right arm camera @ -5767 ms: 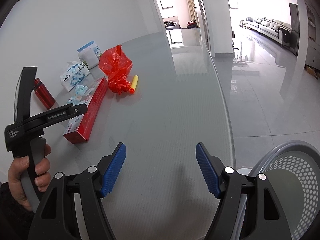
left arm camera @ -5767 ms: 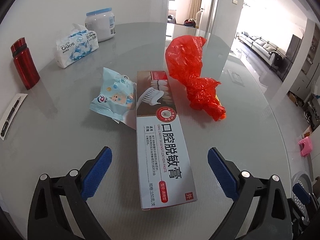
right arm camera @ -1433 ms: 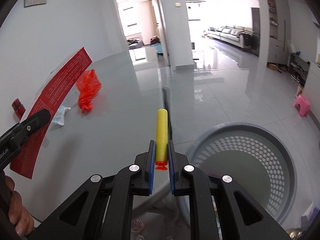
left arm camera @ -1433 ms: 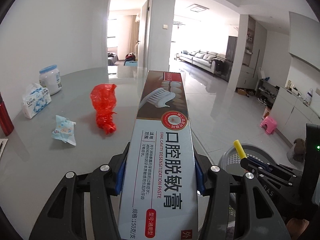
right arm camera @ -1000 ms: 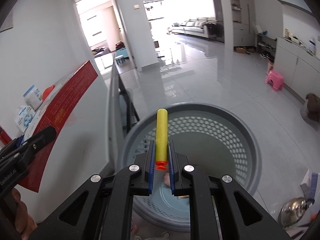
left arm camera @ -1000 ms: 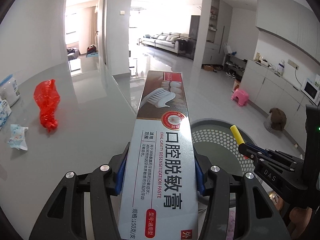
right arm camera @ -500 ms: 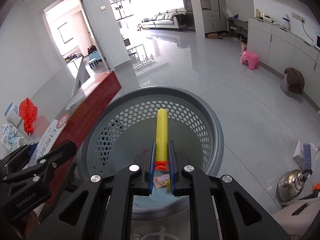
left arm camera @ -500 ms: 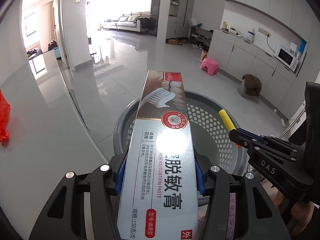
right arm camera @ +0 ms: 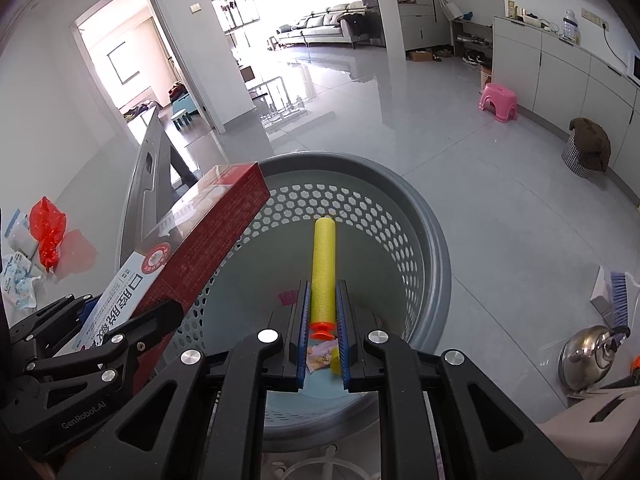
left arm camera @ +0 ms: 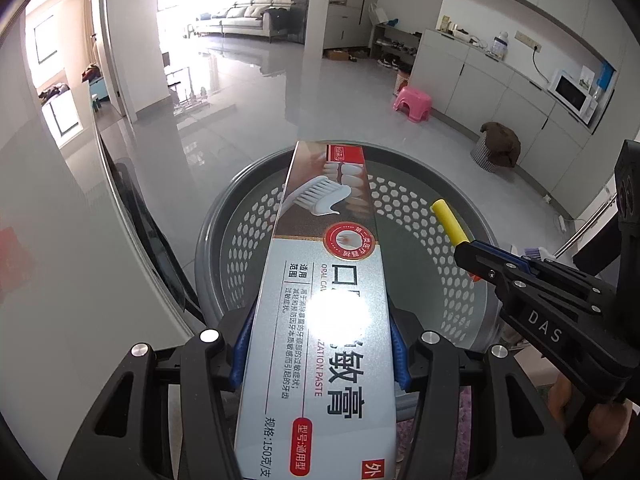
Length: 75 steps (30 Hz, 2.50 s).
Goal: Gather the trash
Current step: 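Carry the box and dart over the grey basket and open both tools, then move both open tools back over the table toward the red bag and wipe pack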
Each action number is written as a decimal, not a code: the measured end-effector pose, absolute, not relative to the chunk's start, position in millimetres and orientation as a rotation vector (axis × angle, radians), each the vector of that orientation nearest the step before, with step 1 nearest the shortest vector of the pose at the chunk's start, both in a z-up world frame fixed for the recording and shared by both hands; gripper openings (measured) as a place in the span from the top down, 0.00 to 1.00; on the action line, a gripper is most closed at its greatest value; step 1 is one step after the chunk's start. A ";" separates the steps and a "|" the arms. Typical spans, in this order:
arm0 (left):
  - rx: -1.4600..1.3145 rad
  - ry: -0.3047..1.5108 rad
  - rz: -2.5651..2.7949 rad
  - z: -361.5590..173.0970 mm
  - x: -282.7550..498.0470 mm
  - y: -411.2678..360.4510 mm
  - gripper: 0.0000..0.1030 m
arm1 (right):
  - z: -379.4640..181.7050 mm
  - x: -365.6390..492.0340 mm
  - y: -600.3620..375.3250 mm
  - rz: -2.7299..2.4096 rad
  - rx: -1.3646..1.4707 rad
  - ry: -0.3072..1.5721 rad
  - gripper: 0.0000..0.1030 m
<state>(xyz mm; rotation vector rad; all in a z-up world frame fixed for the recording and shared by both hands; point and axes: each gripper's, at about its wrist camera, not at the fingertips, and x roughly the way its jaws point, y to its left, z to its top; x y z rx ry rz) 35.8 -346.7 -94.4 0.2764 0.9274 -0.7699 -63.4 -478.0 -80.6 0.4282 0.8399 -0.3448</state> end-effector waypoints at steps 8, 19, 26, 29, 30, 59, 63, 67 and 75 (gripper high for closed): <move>0.249 0.929 -0.743 -92.6 40.2 -341.4 0.35 | -86.0 -64.9 -483.2 -0.354 0.429 0.825 0.55; 0.241 0.927 -0.726 -91.3 43.0 -334.6 0.34 | -88.7 -69.6 -485.3 -0.360 0.445 0.825 0.55; 0.230 0.910 -0.720 -86.1 38.8 -328.8 0.31 | -86.1 -73.2 -484.1 -0.362 0.441 0.817 0.53; 0.230 0.899 -0.703 -83.4 37.8 -325.0 0.31 | -82.7 -75.0 -481.9 -0.361 0.439 0.811 0.52; 0.227 0.898 -0.701 -82.4 38.1 -323.5 0.31 | -81.4 -75.9 -480.6 -0.360 0.437 0.809 0.52; 0.071 0.767 -0.371 -31.6 50.4 -202.2 0.16 | -40.3 -28.8 -405.1 -0.117 0.291 0.744 0.40; 0.049 0.733 -0.280 -22.7 59.0 -171.4 0.13 | -38.9 -7.4 -383.4 -0.049 0.256 0.751 0.40; 0.032 0.702 -0.182 -16.1 67.4 -136.2 0.10 | -27.8 19.3 -353.2 0.022 0.204 0.737 0.39; -0.037 0.644 0.037 -4.4 85.5 -45.5 0.07 | -4.6 77.0 -286.3 0.169 0.123 0.695 0.32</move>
